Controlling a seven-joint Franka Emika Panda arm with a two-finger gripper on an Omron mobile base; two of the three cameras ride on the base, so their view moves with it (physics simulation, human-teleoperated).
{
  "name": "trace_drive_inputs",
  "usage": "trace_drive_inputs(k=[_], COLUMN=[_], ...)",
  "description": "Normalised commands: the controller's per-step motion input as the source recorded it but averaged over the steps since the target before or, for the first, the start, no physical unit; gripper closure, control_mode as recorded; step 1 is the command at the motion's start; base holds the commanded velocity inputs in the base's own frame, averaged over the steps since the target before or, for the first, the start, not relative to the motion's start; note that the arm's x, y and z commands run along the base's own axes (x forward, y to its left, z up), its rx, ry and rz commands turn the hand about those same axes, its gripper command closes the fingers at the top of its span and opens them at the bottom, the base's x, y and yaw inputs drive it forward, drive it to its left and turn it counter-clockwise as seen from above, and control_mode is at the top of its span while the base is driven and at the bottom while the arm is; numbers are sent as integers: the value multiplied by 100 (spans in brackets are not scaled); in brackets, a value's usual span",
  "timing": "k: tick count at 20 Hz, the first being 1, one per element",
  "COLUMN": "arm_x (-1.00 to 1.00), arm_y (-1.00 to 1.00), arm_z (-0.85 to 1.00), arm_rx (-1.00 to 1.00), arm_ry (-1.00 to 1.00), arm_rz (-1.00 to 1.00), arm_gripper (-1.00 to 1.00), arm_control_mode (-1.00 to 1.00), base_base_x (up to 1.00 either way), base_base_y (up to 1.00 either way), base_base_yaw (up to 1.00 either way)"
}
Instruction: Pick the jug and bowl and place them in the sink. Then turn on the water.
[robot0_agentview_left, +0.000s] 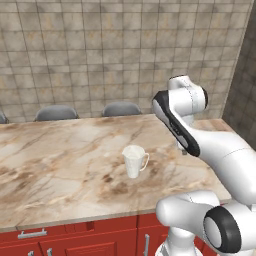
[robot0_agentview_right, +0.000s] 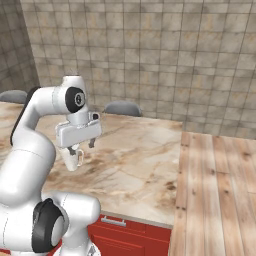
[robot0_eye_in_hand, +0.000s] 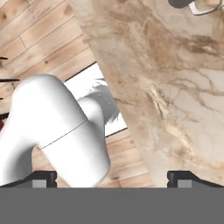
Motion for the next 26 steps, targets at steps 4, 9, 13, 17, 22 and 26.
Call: trace_drive_inputs(k=[4,9,13,17,22,26], arm_x=[3,2,1,14,18,5], arm_y=[16,2,0,4,4,9], arm_z=[0,-3,-11,-13,-5,-10], arm_rx=[5,14,15,10,8,4], arm_ry=[3,0,0,0,0,-5], arm_rz=[15,14,14,12,10,5], arm_gripper=[-100,-100,-100,-100,-100,-100], arm_control_mode=[-100,-100,-100,-100,-100,-100], base_base_x=[0,0,0,0,0,0], base_base_y=[0,0,0,0,0,0], base_base_yaw=[0,0,0,0,0,0])
